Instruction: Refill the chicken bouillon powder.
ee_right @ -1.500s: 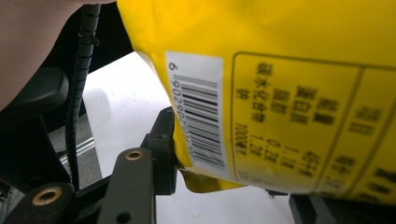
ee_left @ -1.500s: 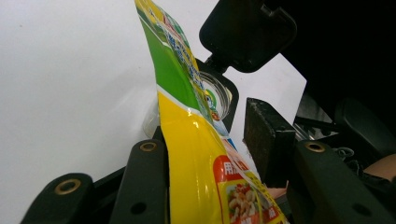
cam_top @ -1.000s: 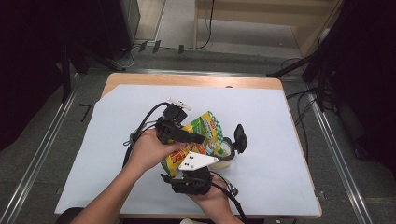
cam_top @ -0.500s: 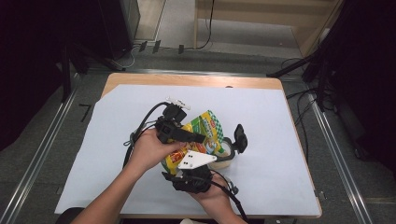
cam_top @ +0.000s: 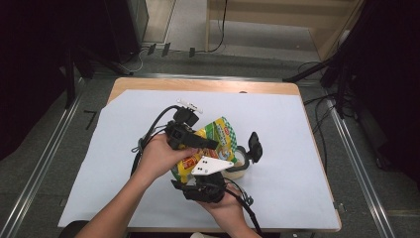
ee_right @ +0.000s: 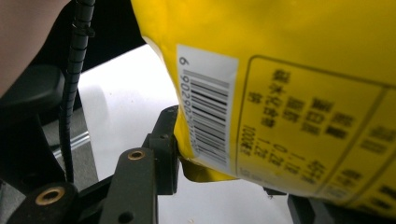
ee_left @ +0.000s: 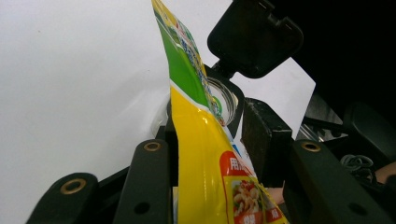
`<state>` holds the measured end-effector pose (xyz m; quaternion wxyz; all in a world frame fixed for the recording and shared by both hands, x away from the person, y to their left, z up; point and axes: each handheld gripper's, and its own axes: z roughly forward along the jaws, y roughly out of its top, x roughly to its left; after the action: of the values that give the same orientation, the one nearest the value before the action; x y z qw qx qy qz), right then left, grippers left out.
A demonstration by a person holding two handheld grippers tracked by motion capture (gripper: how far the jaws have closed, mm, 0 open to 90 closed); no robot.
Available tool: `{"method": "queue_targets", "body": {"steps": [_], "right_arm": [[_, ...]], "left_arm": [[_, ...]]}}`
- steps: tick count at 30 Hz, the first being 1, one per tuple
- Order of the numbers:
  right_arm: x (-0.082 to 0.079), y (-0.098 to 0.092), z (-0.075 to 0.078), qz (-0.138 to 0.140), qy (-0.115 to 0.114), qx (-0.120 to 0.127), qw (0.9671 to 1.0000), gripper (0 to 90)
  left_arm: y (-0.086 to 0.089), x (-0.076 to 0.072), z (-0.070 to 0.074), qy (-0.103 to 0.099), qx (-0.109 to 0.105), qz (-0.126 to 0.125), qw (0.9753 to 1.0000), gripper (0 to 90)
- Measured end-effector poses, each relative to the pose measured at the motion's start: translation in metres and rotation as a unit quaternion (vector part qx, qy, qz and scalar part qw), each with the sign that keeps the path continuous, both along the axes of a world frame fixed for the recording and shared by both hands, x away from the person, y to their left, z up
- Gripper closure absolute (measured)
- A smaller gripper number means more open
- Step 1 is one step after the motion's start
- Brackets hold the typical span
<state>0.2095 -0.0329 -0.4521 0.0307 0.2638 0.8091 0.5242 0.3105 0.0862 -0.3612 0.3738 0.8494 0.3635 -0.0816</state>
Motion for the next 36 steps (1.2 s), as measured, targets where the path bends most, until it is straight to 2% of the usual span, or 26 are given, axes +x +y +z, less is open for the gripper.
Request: {"method": "queue_targets", "body": {"steps": [2,4,6,14,17,22,25,30,34,36], "right_arm": [[0.0012,-0.0013,0.0018,-0.001,0.001,0.005,1.0000,57.9],[0.0020,-0.0033,0.0037,-0.003,0.000,0.008,1.0000,57.8],[0.0021,-0.0038,0.0042,-0.001,-0.002,0.006,1.0000,57.5],[0.0036,-0.0014,0.0031,0.010,0.002,0.003,0.9999,55.9],[0.0041,-0.0014,0.0029,0.008,0.008,0.003,0.9999,55.6],[0.0030,0.0001,0.0023,0.013,0.004,-0.004,0.9999,53.1],[0.0024,0.0009,0.0020,0.017,0.002,-0.007,0.9998,52.5],[0.0022,0.0012,0.0033,0.011,-0.005,-0.014,0.9998,58.2],[0.0029,0.0005,0.0052,0.004,-0.006,-0.010,0.9999,58.6],[0.0042,-0.0008,0.0063,0.003,0.004,0.002,1.0000,58.9]], "left_arm": [[-0.0033,0.0016,0.0030,0.002,0.006,0.000,1.0000,65.1],[-0.0046,0.0017,0.0048,-0.001,0.004,-0.001,1.0000,65.2],[-0.0036,0.0016,0.0041,0.000,0.000,0.002,1.0000,65.4],[-0.0020,0.0028,0.0022,0.001,0.004,0.005,1.0000,65.6],[-0.0036,0.0042,0.0013,0.005,0.008,0.006,0.9999,67.4],[-0.0042,0.0071,0.0000,0.018,0.013,0.008,0.9997,71.9],[-0.0054,0.0067,0.0006,0.014,0.017,0.008,0.9997,73.5],[-0.0068,0.0070,0.0023,0.012,0.018,0.004,0.9998,74.4],[-0.0075,0.0077,0.0049,0.004,0.010,0.005,0.9999,74.1],[-0.0081,0.0070,0.0067,0.001,0.006,0.008,1.0000,72.6]]}}
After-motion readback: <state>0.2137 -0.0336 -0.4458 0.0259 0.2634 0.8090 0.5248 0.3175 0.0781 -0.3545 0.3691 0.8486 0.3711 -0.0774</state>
